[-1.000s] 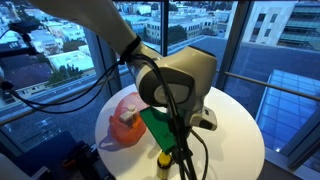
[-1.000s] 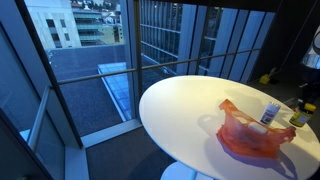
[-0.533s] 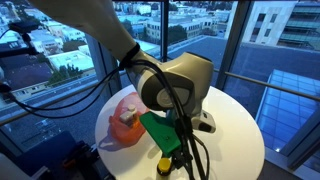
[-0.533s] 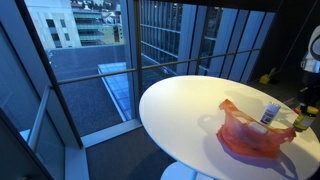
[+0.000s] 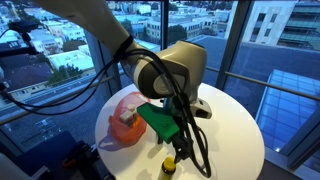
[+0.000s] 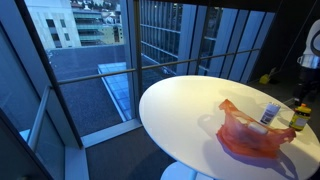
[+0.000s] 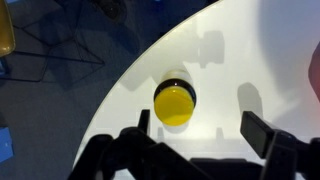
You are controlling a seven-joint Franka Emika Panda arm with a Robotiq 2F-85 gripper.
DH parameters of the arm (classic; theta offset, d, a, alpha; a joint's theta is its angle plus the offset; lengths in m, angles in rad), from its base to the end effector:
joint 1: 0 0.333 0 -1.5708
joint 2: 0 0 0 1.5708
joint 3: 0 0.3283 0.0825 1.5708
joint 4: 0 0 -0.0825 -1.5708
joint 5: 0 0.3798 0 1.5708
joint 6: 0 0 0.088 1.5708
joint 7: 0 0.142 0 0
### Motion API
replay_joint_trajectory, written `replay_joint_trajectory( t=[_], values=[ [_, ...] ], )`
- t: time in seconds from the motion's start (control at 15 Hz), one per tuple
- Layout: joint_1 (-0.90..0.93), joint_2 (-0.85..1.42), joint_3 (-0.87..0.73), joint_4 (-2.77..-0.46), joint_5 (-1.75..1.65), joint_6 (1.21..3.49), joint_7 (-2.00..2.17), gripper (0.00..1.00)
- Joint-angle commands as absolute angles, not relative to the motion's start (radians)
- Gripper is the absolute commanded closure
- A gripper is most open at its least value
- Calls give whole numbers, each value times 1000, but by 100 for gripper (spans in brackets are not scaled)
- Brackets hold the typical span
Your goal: Remove the yellow and brown bottle from the plastic bag and put it on the table
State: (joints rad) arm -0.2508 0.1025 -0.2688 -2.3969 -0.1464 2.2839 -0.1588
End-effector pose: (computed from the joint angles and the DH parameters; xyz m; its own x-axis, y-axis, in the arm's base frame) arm 0.3996 -0.2391 0.2411 0.9389 -0.2540 -0.2324 -0.2421 -0.9670 0.0789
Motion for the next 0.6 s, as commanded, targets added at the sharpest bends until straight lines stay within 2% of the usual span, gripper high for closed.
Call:
replay_joint_trajectory(
  t=[0.0,0.53],
  values=[
    [-227,-10,-241,-2436,-168,2234,-160,0],
    [-153,-185,-161,-2402,-173,1969,-182,0]
  ],
)
